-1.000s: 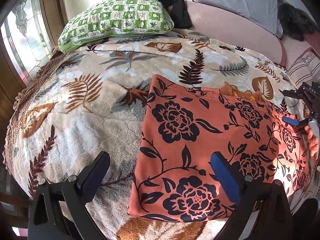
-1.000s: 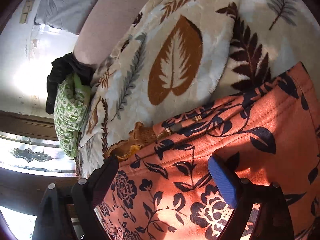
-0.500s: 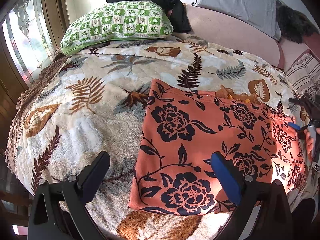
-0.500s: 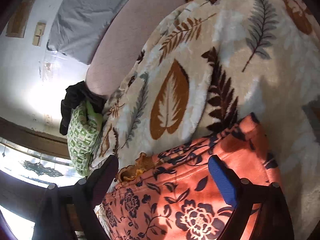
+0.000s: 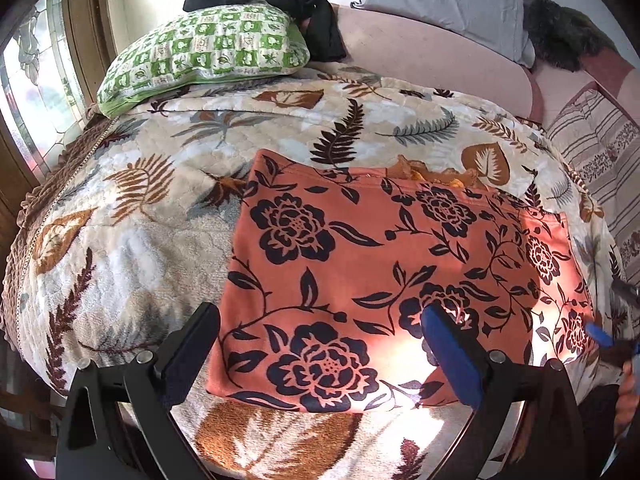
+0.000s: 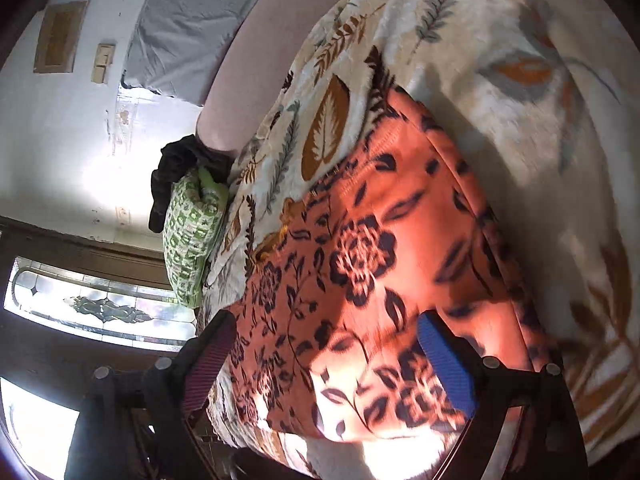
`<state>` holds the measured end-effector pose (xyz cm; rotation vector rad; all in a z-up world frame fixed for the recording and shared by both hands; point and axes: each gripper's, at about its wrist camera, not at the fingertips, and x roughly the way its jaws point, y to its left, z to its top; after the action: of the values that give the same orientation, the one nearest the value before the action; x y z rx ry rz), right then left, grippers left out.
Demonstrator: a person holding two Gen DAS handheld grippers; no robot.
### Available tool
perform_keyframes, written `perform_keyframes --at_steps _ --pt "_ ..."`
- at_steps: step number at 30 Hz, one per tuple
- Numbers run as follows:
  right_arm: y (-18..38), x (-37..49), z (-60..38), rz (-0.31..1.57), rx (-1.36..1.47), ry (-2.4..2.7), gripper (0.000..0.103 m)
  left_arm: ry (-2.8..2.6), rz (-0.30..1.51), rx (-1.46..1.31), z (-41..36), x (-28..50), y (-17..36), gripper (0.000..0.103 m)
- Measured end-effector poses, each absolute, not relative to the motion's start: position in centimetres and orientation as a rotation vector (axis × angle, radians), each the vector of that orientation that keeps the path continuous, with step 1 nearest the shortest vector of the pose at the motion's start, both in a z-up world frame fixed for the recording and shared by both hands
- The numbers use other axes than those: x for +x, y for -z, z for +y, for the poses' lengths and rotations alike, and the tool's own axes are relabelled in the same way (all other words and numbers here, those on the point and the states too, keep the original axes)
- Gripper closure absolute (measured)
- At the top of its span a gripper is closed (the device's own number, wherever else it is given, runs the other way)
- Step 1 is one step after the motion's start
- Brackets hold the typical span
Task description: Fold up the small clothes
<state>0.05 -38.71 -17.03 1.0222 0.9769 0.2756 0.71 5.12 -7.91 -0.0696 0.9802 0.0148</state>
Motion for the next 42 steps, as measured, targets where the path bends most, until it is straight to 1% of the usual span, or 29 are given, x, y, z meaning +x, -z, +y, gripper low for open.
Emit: perform_keyframes --at_steps 3,5,13,15,16,17,18,22,23,24,25,26,27,28,29,30,31,32,34,37,40,42 --pt "20.0 -5.9 -39.1 0.975 1.130 -0.204 0.009 0.024 1.002 -0.044 3.1 1.2 9.0 0.003" --pt "21.4 -7.6 -39.8 0.972 1.168 -0.145 0.009 0.046 1.000 -0.030 2.0 1.5 9.5 0.003" --pt "22.1 -4.1 -42.4 0.928 1.229 -0.089 0.008 0.028 1.017 -0.031 1.3 3.0 10.8 0.003" --pt "22.5 -3.3 -42.6 0.930 1.252 -0.093 0.012 0.024 1.025 -0.029 1.4 3.3 11.2 0.003" --pt "22.2 -3.0 -42.5 0.923 1.235 -0.112 0.046 0.022 1.027 -0.026 1.4 3.4 11.3 0.003" --pt "21.9 -2.7 -42.1 0.932 1.217 -0.142 0.096 0.020 1.025 -0.021 1.4 3.4 11.3 0.003" --pt "21.3 -2.8 -41.9 0.931 1.188 -0.130 0.096 0.019 1.013 -0.016 1.3 3.4 11.1 0.003" --pt "17.6 -3.4 -40.8 0.884 1.008 -0.098 0.096 0.005 0.873 -0.026 1.2 3.3 9.0 0.003" --pt "17.8 -3.3 -40.7 0.903 0.973 -0.063 0.093 0.014 0.865 -0.032 1.0 3.7 9.0 0.003" --pt "18.9 -2.9 -40.5 0.958 0.924 -0.020 0.092 0.031 0.884 -0.032 0.6 4.2 9.5 0.003" --pt "20.8 -2.4 -40.4 1.062 0.913 0.000 0.088 0.058 0.938 -0.013 0.0 5.1 10.7 0.003" --pt "22.2 -2.3 -40.7 1.106 0.976 -0.031 0.086 0.079 1.009 0.026 -0.6 5.9 12.3 0.003" --pt "21.9 -2.9 -41.4 1.068 1.021 -0.045 0.084 0.080 1.066 0.070 -1.1 6.4 13.9 0.003" --pt "21.1 -3.2 -42.0 1.067 1.003 -0.037 0.072 0.071 1.086 0.088 -1.2 6.6 15.1 0.002" --pt "20.0 -3.5 -42.6 1.059 0.969 -0.016 0.057 0.066 1.047 0.073 -1.0 6.3 15.3 0.001" --pt "18.7 -3.9 -43.3 1.028 0.946 0.019 0.046 0.062 1.029 0.065 -1.0 6.2 15.2 0.001" --pt "17.2 -4.2 -44.1 0.979 0.925 0.051 0.025 0.062 1.033 0.074 -1.1 6.3 15.3 0.001" --pt "15.9 -4.0 -44.7 0.928 0.902 0.061 0.017 0.069 1.030 0.083 -1.1 6.3 15.3 0.001" --pt "14.3 -1.6 -45.6 0.886 0.859 -0.029 0.017 0.078 1.036 0.077 -1.0 6.4 15.4 0.000" --pt "14.2 4.7 -46.1 0.905 0.822 -0.135 0.017 0.075 1.037 0.084 -1.1 6.5 15.5 0.000" --pt "15.9 11.5 -44.9 1.008 0.752 -0.144 0.019 0.075 1.037 0.085 -1.2 6.5 15.5 0.000" --pt "18.7 15.4 -43.5 1.150 0.709 -0.174 0.022 0.075 1.036 0.088 -1.3 6.6 15.5 0.000"
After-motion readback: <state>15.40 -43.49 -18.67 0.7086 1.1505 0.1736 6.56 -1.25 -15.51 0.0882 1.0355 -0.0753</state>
